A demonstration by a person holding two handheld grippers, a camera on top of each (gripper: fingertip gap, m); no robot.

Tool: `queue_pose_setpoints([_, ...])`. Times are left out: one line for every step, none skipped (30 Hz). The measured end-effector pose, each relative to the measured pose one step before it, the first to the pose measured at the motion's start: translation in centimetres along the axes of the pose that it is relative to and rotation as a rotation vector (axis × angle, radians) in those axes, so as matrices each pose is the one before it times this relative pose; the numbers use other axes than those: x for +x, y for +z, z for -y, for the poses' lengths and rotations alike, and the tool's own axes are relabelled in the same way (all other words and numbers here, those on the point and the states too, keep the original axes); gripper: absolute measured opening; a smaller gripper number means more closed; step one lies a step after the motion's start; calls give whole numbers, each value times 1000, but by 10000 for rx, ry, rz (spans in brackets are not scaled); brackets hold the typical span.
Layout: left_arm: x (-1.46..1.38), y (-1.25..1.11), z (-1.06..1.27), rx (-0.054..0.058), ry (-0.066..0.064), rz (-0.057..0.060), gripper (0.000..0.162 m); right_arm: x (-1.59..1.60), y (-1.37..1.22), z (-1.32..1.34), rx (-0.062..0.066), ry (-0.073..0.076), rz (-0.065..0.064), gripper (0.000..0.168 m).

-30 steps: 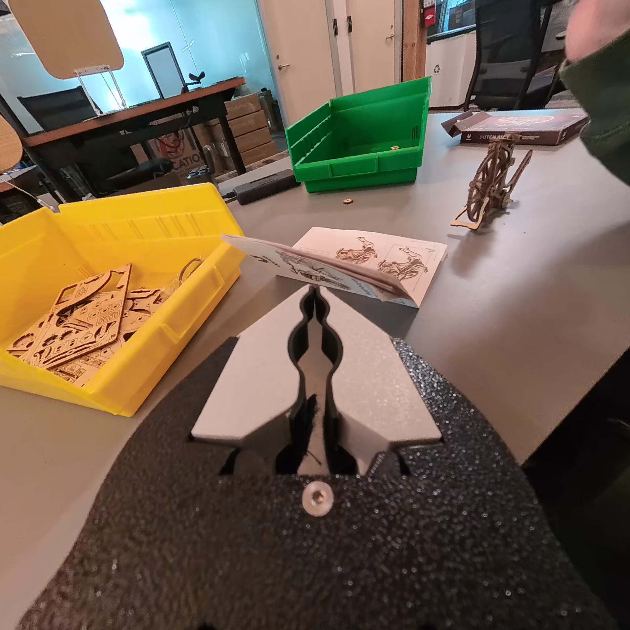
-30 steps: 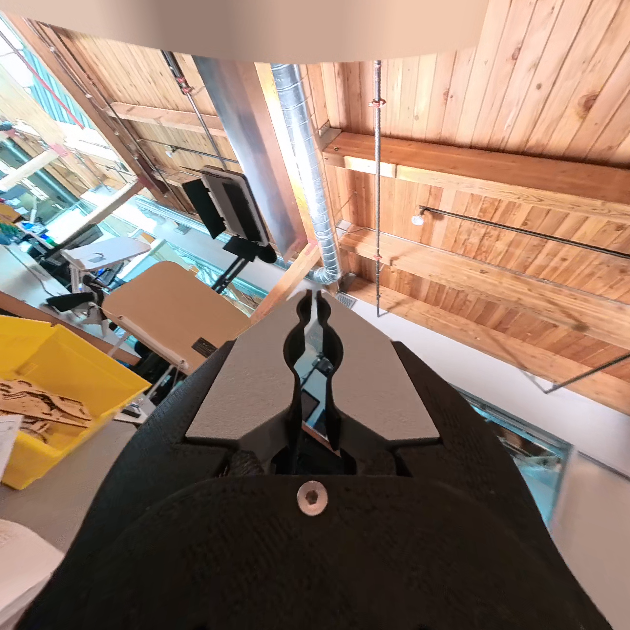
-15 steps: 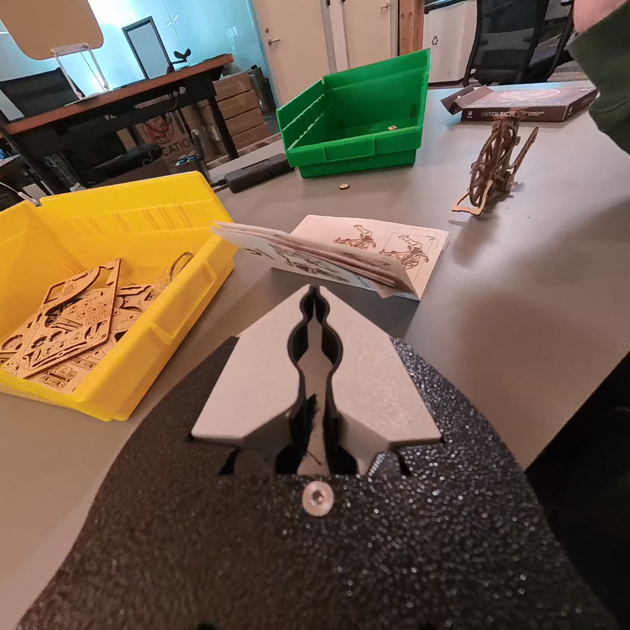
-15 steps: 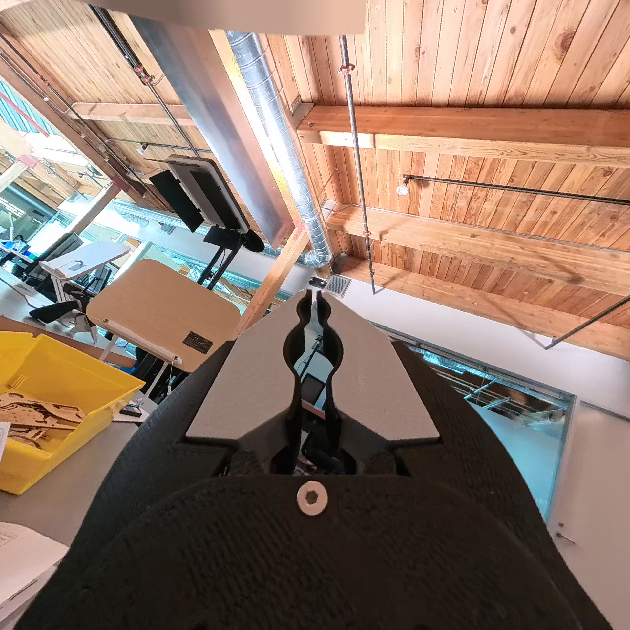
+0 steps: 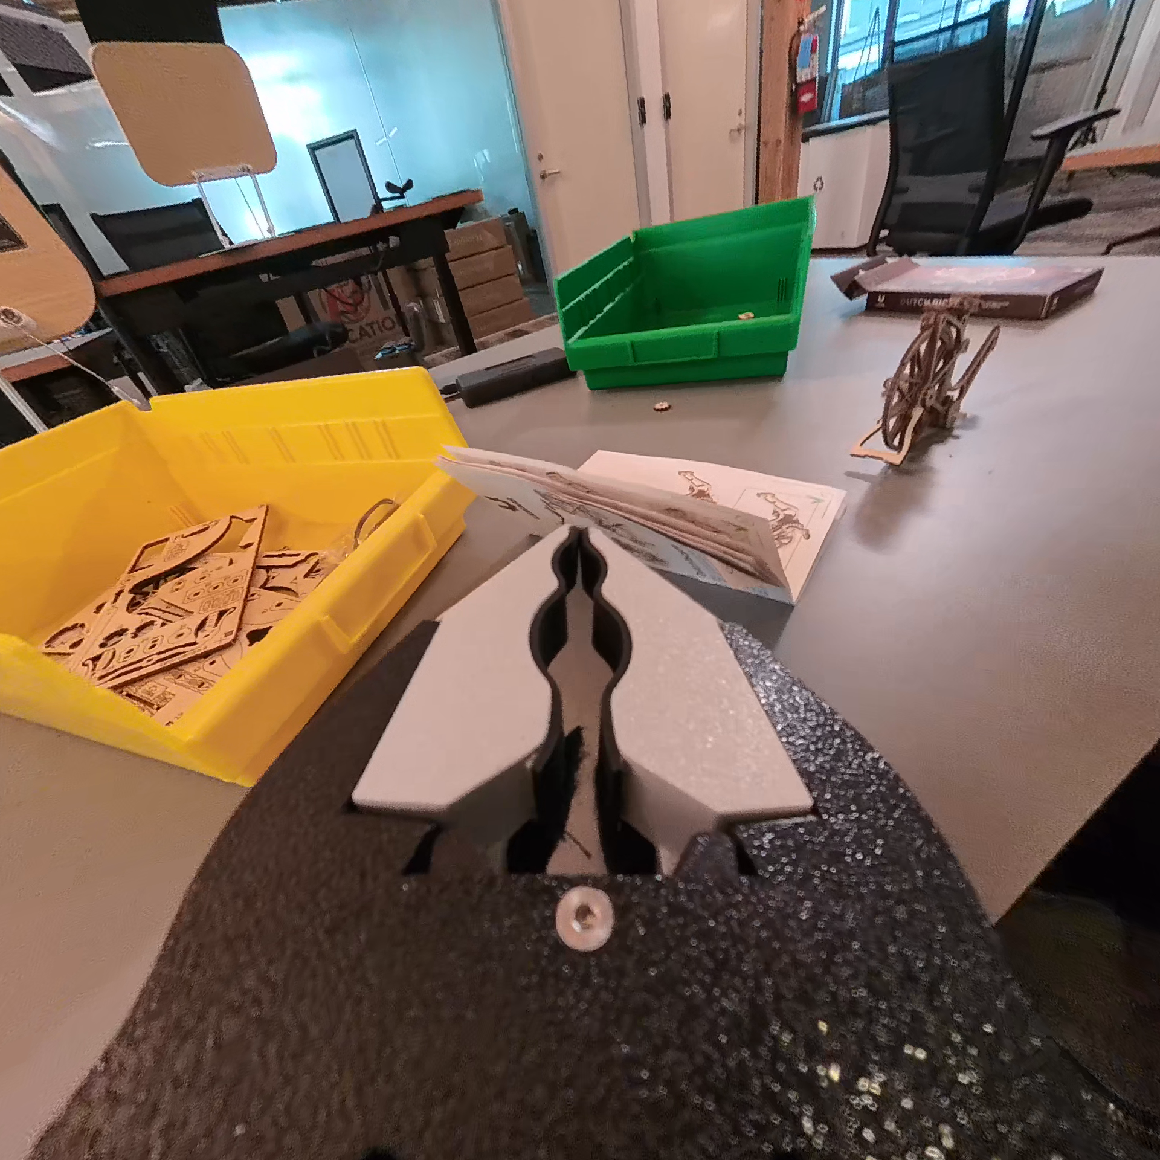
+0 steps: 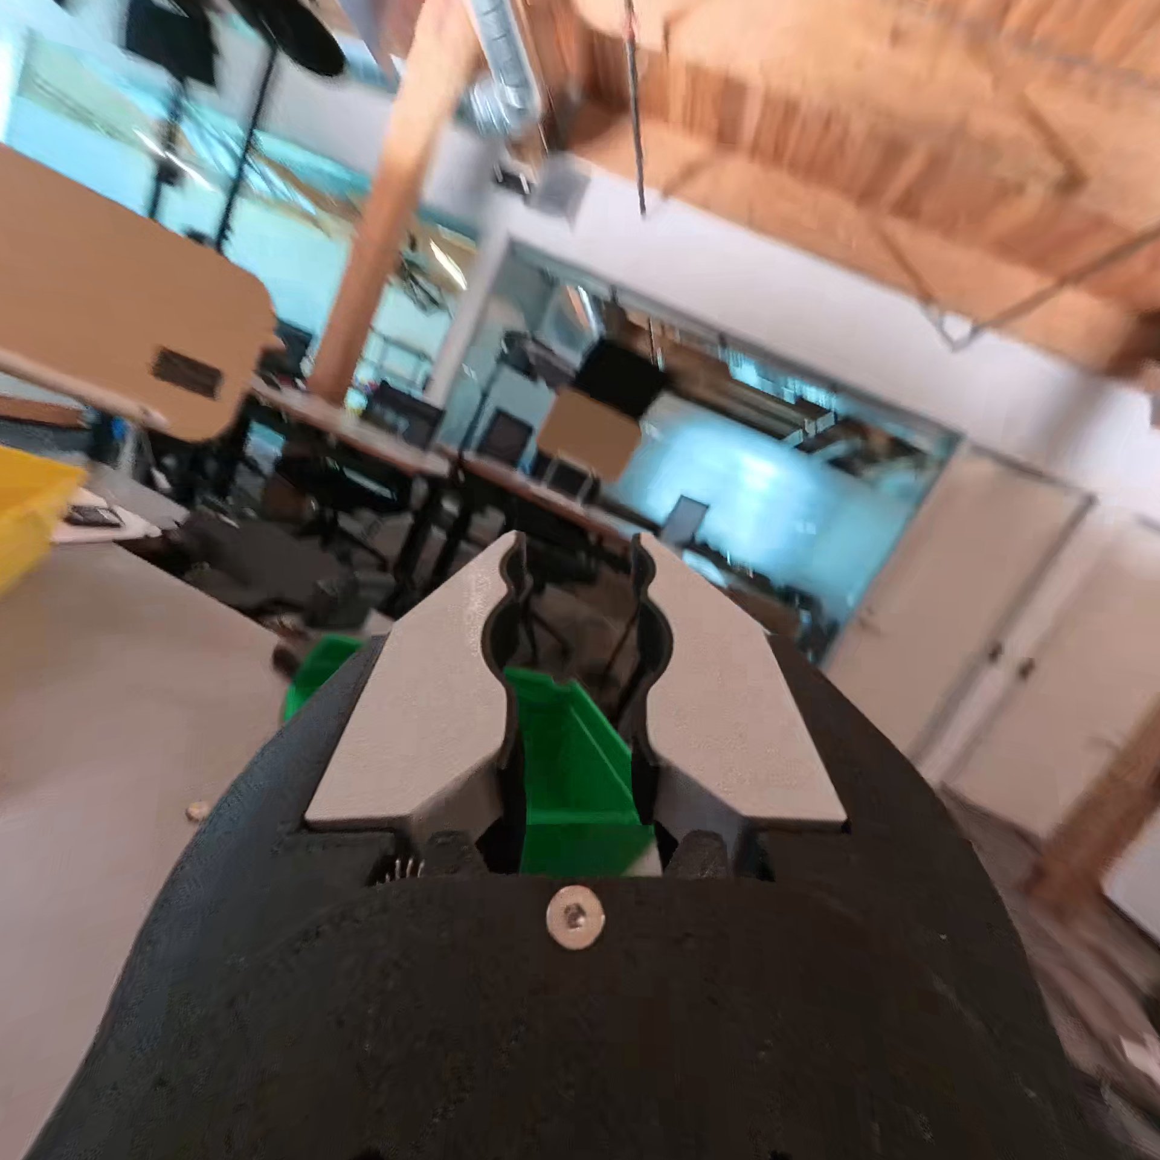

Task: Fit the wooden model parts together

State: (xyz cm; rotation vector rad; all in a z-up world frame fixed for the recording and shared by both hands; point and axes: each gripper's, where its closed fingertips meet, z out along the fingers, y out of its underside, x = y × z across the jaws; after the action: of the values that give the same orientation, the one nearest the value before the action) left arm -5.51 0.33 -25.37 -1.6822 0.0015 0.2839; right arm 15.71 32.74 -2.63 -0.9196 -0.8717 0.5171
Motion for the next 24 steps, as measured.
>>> queue_pose_setpoints([106, 32, 189, 101, -168, -32, 0, 1746, -351, -1326, -647, 313, -144, 36])
queue_pose_setpoints([204, 79, 153, 77, -166, -64, 0, 1455, -337, -1478, -642, 453, -8, 42])
queue_pose_setpoints([243, 118, 123, 46, -125, -70, 0, 1166, -348, -1696, -664, 585, 107, 51])
queue_pose_setpoints([252, 139, 75, 23, -53, -40, 0, 902, -304, -1907, -648, 581, 186, 60])
queue_pose_setpoints([280, 140, 78, 20, -38, -32, 0, 881, -192, -2171, -636, 448, 145, 66])
queue_pose_setpoints([348, 157, 91, 25, -85, -78, 1, 973, 39, -2282, -647, 339, 74, 74])
queue_pose_setpoints([371, 173, 93, 28, -108, -97, 1, 1053, 280, -2365, -733, 318, 14, 82])
queue_pose_setpoints([323, 157, 102, 30, -98, -70, 2, 1080, 445, -2517, -827, 310, -31, 89])
queue_pose_setpoints([283, 118, 137, 37, -67, -50, 2, 946, 609, -2477, -779, 323, -11, 92])
queue_pose_setpoints([269, 77, 159, 41, -22, -46, 2, 747, 736, -2255, -655, 333, 30, 97])
queue_pose_setpoints([239, 24, 160, 28, 33, -28, 2, 534, 773, -1999, -560, 273, 78, 101])
queue_pose_setpoints([113, -44, 112, 11, 72, 31, 2, 325, 773, -1694, -447, 187, 107, 104])
queue_pose_setpoints([-14, -78, 96, 11, 58, 91, 2, 139, 722, -1236, -293, 108, 137, 105])
queue_pose_setpoints([-64, -92, 107, 33, 9, 91, 3, 63, 613, -841, -186, 97, 109, 105])
queue_pose_setpoints([-76, -72, 116, 45, -40, 67, 2, -119, 478, -441, -83, 82, 147, 105])
queue_pose_setpoints([-91, -46, 105, 45, -61, 63, 2, -311, 314, -110, 9, 75, 187, 105])
queue_pose_setpoints([-91, -1, 90, 42, -70, 44, 3, -466, 172, 173, 86, 22, 212, 105])
queue_pose_setpoints([-66, 15, 87, 33, -81, 19, 3, -588, 31, 421, 148, -94, 205, 105])
queue_pose_setpoints([-98, -2, 67, 33, -70, 28, 3, -615, -72, 593, 174, -200, 158, 103])
queue_pose_setpoints([-154, -8, 58, 43, -66, 44, 3, -651, -133, 663, 142, -223, 129, 100])
queue_pose_setpoints([-151, -9, 32, 47, -83, 30, 3, -755, -171, 785, 164, -221, 166, 97])
queue_pose_setpoints([-196, -19, -10, 40, -105, 15, 3, -894, -179, 923, 208, -231, 218, 89])
queue_pose_setpoints([-270, -16, -20, 41, -129, 30, 3, -928, -110, 968, 203, -237, 210, 80])
queue_pose_setpoints([-339, -24, -36, 51, -158, 33, 3, -908, 32, 975, 169, -238, 178, 75])
